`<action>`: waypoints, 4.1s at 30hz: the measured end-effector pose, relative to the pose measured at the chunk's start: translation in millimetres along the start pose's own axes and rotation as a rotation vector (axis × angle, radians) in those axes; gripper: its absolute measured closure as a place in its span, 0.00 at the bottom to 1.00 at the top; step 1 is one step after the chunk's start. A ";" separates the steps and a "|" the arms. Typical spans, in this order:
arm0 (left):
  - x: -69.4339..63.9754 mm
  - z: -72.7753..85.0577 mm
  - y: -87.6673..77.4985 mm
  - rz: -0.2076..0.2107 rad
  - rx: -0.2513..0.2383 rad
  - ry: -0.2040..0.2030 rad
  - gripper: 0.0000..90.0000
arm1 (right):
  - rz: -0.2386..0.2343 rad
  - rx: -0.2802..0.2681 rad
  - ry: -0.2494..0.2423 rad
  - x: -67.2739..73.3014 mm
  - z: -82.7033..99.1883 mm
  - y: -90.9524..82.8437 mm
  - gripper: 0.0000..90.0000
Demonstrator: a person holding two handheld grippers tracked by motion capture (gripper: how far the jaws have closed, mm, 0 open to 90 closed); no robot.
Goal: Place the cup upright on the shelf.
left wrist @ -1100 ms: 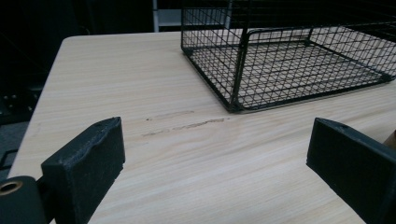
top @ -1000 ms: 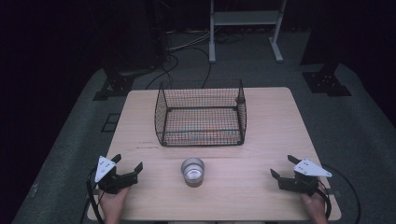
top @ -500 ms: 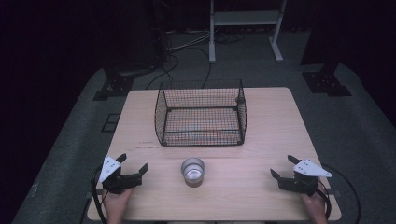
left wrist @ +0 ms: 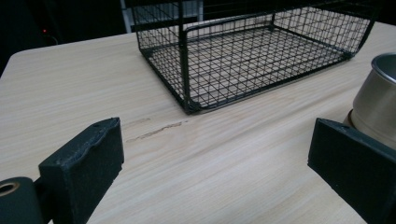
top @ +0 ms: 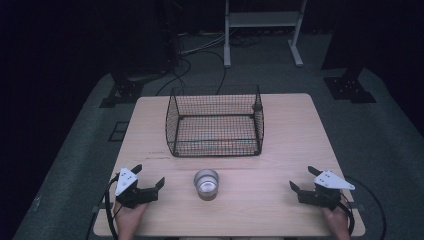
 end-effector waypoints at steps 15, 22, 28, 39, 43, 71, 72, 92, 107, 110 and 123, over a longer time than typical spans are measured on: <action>-19.5 -14.9 7.5 0.090 -0.018 0.026 0.03 | 0.000 0.002 -0.001 0.1 0.1 0.4 0.15; -27.9 -26.8 11.0 0.156 -0.030 0.046 0.03 | -0.001 0.002 -0.001 0.0 0.1 0.4 0.15; -39.0 -33.4 13.9 0.203 -0.001 0.099 0.03 | -0.002 0.003 0.001 0.0 0.1 0.4 0.15; -73.3 -54.7 18.1 0.349 -0.007 0.187 0.03 | -0.007 0.002 0.002 0.1 0.1 0.4 0.15; -83.5 -57.9 21.7 0.398 0.003 0.205 0.02 | -0.007 0.001 0.004 -0.4 0.0 0.3 0.15; -121.2 -23.9 58.2 0.551 0.237 0.288 0.01 | -0.007 0.000 0.002 0.0 0.0 0.0 0.15; -121.2 -23.9 58.2 0.551 0.237 0.288 0.01 | -0.007 0.000 0.002 0.0 0.0 0.0 0.15; -122.2 -8.7 85.3 0.559 0.393 0.287 0.01 | -0.008 0.000 0.001 0.2 -0.1 0.0 0.15; -129.3 -11.5 91.6 0.602 0.434 0.299 0.20 | -0.011 -0.003 0.006 0.2 -0.3 -0.3 0.15; -129.2 -11.9 91.5 0.598 0.436 0.306 0.20 | -0.010 -0.003 0.005 0.2 -0.3 -0.3 0.15; -126.6 -30.5 92.1 0.573 0.397 0.306 0.20 | -0.010 -0.004 0.009 -0.6 -0.4 -0.3 0.15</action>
Point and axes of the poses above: each handheld gripper's, and its own axes: y roughly forward along the jaws, z roughly out of its underside, x roughly to its left, the point moved 10 cm from there along y, roughly forward along the jaws, and after that the axes turned 10 degrees about z, right-handed, at the moved point
